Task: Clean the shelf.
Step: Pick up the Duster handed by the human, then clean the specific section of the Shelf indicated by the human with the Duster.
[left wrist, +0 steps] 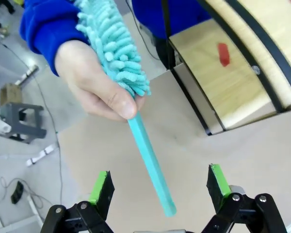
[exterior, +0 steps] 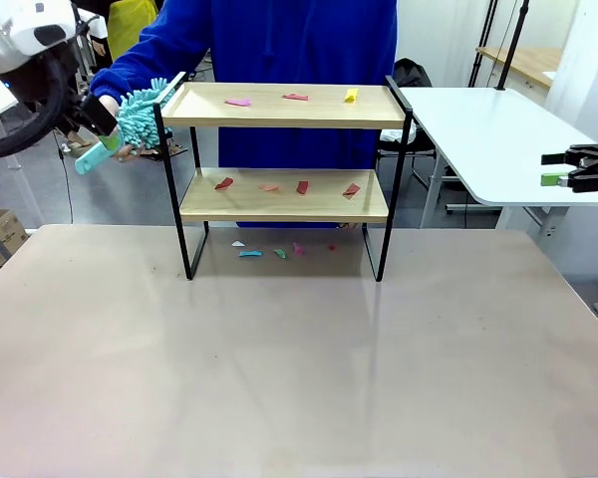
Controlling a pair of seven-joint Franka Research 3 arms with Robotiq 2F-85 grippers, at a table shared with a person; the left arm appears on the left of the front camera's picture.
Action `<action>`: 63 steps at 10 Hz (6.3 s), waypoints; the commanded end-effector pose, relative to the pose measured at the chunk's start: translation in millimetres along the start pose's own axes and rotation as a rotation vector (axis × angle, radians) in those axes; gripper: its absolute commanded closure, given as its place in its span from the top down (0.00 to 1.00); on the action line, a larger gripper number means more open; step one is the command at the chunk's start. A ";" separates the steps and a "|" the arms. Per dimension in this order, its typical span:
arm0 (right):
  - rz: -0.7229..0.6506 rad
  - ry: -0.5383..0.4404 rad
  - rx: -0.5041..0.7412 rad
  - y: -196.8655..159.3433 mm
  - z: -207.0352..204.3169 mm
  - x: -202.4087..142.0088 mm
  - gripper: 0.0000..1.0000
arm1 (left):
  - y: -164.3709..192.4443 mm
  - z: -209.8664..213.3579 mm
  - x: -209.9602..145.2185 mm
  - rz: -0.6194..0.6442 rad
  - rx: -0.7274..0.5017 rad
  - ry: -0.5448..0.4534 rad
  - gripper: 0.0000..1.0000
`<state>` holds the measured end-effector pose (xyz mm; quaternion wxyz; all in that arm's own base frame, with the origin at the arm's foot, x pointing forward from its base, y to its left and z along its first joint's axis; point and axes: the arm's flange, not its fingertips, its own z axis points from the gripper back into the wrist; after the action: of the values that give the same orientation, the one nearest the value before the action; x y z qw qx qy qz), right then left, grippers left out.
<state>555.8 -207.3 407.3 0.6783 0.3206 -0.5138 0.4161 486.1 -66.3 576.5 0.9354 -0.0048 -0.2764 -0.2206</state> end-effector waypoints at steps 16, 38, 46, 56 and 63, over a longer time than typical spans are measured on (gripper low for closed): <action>-0.013 0.018 -0.013 4.4 -2.7 6.8 1.00 | -4.5 -30.7 -16.2 0.118 0.069 0.020 0.00; -0.013 0.018 -0.013 4.4 -2.7 6.8 1.00 | 8.8 141.6 -87.6 -0.726 0.071 0.748 0.13; -0.013 0.018 -0.013 4.4 -2.7 6.8 1.00 | -56.1 125.7 -88.8 -1.110 -0.245 0.754 0.13; -0.013 0.018 -0.013 4.4 -2.7 6.8 1.00 | -62.3 135.4 -95.0 -1.167 -0.300 0.779 0.13; -0.013 0.018 -0.013 4.4 -2.7 6.8 1.00 | -62.3 135.4 -95.0 -1.167 -0.300 0.779 0.13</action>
<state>555.7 -207.1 407.4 0.6783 0.3211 -0.5141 0.4155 322.5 -67.6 632.9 0.6874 0.0968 0.1531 -0.7034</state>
